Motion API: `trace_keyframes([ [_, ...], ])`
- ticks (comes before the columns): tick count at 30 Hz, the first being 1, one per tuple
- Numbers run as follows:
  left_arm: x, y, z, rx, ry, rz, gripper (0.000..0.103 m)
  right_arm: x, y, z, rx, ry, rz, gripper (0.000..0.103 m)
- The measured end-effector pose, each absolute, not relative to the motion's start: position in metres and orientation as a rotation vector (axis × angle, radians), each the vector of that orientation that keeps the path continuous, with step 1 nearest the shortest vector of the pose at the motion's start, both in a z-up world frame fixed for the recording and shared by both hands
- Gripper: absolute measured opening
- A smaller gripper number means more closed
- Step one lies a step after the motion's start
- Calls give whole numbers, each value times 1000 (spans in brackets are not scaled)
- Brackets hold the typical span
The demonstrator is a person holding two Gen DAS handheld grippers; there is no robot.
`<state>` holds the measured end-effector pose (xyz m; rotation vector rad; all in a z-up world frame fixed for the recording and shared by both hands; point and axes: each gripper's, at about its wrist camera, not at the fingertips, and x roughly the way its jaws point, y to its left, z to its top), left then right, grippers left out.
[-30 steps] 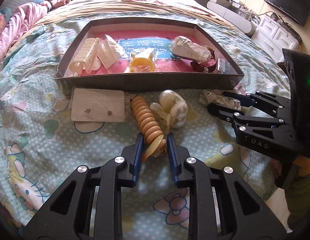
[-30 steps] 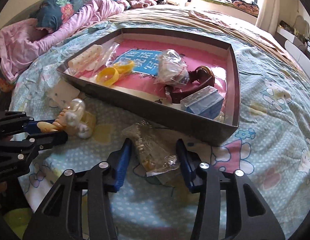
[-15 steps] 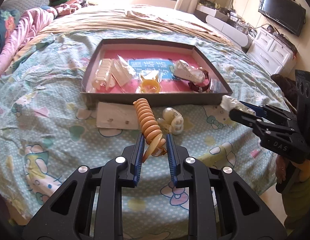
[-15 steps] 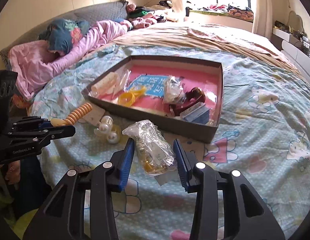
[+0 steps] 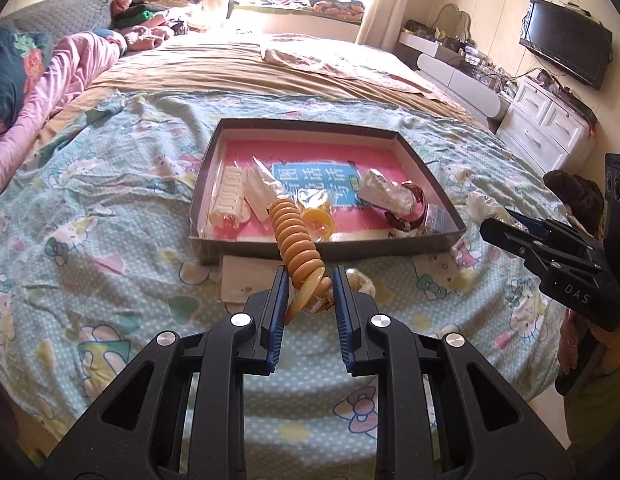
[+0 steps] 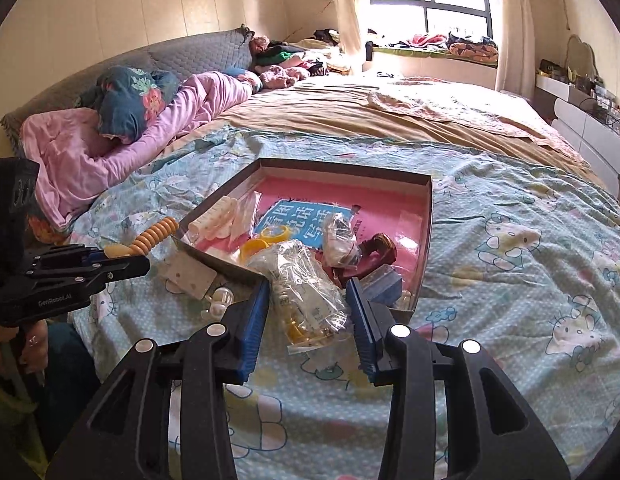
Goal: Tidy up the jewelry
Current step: 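Carry the orange spiral into the tray while the right gripper carries the clear bag there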
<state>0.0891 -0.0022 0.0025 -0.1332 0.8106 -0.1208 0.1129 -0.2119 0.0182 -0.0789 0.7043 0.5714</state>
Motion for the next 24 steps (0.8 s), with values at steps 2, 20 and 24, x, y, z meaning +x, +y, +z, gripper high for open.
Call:
trace_keyframes([
  [2, 92, 0, 6, -138, 802, -118, 15, 116, -211, 21, -75, 698, 572, 38],
  [20, 128, 2, 24, -110, 783, -124, 15, 142, -203, 52, -67, 602, 563, 37],
  [24, 136, 1, 22, -111, 791, -128, 15, 148, -202, 53, -68, 600, 560, 37],
])
